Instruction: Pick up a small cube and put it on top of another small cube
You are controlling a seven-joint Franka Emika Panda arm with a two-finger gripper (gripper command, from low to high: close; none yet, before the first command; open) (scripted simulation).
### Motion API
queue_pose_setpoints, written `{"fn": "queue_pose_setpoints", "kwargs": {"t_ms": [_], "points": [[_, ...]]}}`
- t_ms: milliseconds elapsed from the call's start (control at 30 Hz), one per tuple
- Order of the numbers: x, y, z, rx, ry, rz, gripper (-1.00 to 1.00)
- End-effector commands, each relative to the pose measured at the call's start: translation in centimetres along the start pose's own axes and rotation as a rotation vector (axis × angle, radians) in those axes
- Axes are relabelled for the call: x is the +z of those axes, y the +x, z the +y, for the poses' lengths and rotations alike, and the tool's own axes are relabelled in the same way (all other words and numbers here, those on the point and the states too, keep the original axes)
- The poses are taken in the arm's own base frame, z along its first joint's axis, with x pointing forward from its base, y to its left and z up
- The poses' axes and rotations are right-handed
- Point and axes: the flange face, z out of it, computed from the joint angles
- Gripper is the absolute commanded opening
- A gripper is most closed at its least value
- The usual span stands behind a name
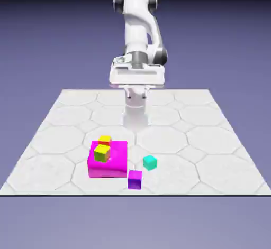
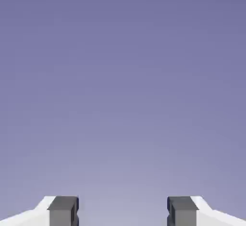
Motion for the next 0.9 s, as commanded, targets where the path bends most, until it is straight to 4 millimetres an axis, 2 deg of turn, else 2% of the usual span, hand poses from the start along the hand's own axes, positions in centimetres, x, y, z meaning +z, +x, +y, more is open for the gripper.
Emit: {"fn": "queue_pose_setpoints", "kwargs": {"t_ms": [0, 200, 400, 767, 833, 867], "points": [[1.1, -0.2, -0.2, -0.052, -0.019, -0.035, 0.00], [8.0, -2.2, -1.1, -0.378, -0.131, -0.242, 0.00], [14.8, -5.2, -0.8, -0.721, -0.243, -0.449, 0.00], [25.9, -11.2, 2.4, -1.372, -0.477, -0.844, 0.00], [26.3, -11.4, 2.7, -1.405, -0.491, -0.865, 0.00], [27.4, -11.9, 3.6, -1.405, -0.492, -0.865, 0.00]]}}
